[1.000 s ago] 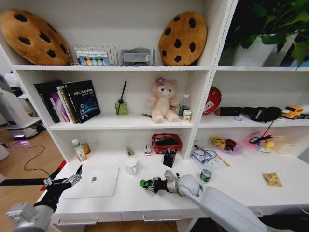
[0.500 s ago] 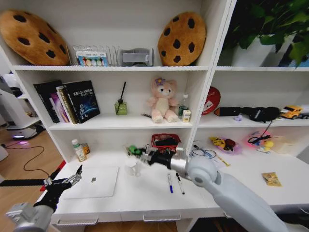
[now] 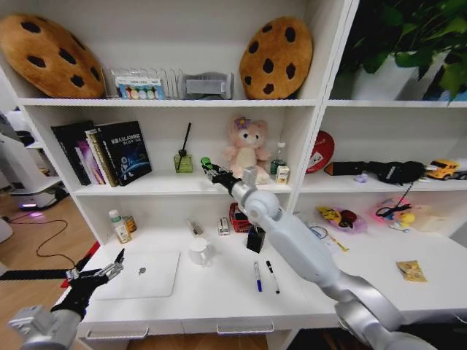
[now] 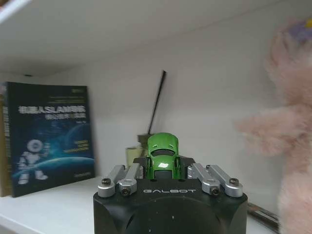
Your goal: Organize the objects on the table.
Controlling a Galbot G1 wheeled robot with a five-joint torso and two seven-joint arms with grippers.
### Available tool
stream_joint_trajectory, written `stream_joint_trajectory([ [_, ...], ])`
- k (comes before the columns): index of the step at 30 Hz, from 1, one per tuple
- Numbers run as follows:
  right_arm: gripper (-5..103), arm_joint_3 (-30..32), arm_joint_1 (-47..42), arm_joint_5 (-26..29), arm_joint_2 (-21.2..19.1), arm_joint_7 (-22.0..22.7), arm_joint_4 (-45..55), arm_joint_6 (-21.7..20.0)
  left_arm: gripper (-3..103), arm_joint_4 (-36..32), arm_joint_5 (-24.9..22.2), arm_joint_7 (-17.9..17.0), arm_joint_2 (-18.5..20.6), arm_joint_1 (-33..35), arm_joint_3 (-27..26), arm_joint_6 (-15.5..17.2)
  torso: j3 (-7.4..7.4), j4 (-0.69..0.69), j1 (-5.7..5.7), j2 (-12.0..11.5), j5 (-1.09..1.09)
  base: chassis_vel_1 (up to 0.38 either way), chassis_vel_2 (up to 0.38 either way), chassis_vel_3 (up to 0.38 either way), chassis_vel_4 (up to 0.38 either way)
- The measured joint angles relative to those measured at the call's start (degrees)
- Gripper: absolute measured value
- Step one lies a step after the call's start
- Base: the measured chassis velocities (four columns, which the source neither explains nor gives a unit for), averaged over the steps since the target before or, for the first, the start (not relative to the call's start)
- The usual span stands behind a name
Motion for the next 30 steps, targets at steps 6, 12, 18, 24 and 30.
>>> stream_joint_trajectory([
  [6, 35, -0.5, -0.2, -0.2, 1.2, 9.4, -3.5, -0.1, 100, 0.0, 0.0, 0.0, 0.0, 0.0, 0.0, 0.0, 0.00, -0.02, 0.00, 0.0, 0.02, 0.000, 0.000, 0.000, 0.000],
  [12, 35, -0.8, -1.0, 2.8, 1.5, 13.0, -4.0, -0.9, 100, 0.0, 0.0, 0.0, 0.0, 0.0, 0.0, 0.0, 0.00, -0.01, -0.01, 0.0, 0.01, 0.000, 0.000, 0.000, 0.000],
  [18, 47, -1.1, -1.5, 1.7, 1.4, 11.9, -4.2, -0.5, 100, 0.0, 0.0, 0.0, 0.0, 0.0, 0.0, 0.0, -0.01, -0.01, -0.01, 0.0, 0.02, 0.000, 0.000, 0.000, 0.000],
  [24, 69, -1.6, -1.8, -0.7, 1.0, 11.5, -2.8, 2.6, 100, 0.0, 0.0, 0.0, 0.0, 0.0, 0.0, 0.0, -0.01, 0.00, -0.01, 0.0, 0.02, 0.000, 0.000, 0.000, 0.000],
  [30, 95, -2.6, -6.7, 0.3, -3.5, 12.6, 8.7, 2.1, 100, 0.0, 0.0, 0.0, 0.0, 0.0, 0.0, 0.0, -0.01, -0.01, -0.01, 0.0, 0.02, 0.000, 0.000, 0.000, 0.000],
])
